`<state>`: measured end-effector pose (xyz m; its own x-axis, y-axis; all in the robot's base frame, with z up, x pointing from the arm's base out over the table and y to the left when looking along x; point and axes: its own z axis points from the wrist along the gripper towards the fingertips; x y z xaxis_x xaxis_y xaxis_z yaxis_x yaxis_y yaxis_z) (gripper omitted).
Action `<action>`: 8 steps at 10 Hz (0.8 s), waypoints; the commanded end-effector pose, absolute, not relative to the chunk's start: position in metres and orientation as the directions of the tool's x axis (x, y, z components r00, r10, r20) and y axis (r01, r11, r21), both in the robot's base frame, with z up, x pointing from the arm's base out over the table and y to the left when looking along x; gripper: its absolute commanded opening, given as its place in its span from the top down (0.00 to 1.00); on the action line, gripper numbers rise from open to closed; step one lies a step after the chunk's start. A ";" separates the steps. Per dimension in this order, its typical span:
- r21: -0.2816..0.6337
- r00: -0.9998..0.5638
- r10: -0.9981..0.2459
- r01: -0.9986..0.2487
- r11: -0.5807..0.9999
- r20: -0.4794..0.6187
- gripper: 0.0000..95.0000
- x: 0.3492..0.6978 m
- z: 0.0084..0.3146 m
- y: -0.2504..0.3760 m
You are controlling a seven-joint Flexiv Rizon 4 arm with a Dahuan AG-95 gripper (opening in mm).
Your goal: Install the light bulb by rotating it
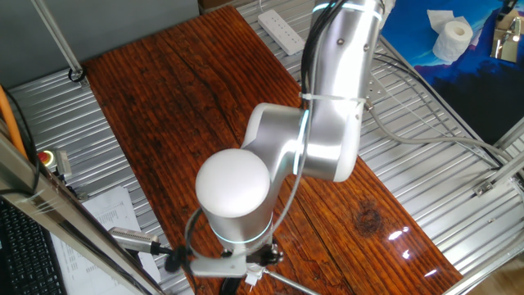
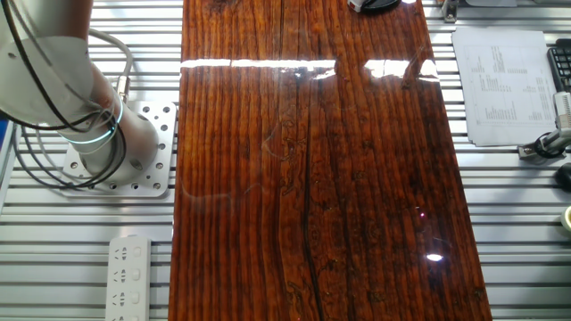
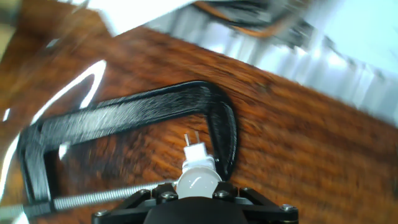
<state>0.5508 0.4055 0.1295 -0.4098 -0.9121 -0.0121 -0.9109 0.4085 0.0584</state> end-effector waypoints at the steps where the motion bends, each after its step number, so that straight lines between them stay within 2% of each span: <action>1: 0.045 0.045 -0.999 -0.998 -0.046 -0.017 0.20 0.551 0.127 0.405; 7: 0.039 0.161 -0.987 -0.986 -0.161 -0.014 0.20 0.554 0.117 0.402; 8: 0.037 0.163 -0.987 -0.986 -0.163 -0.014 0.40 0.555 0.116 0.402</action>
<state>0.5547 0.4028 0.1177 0.1344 -0.9908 -0.0129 -0.9901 -0.1348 0.0388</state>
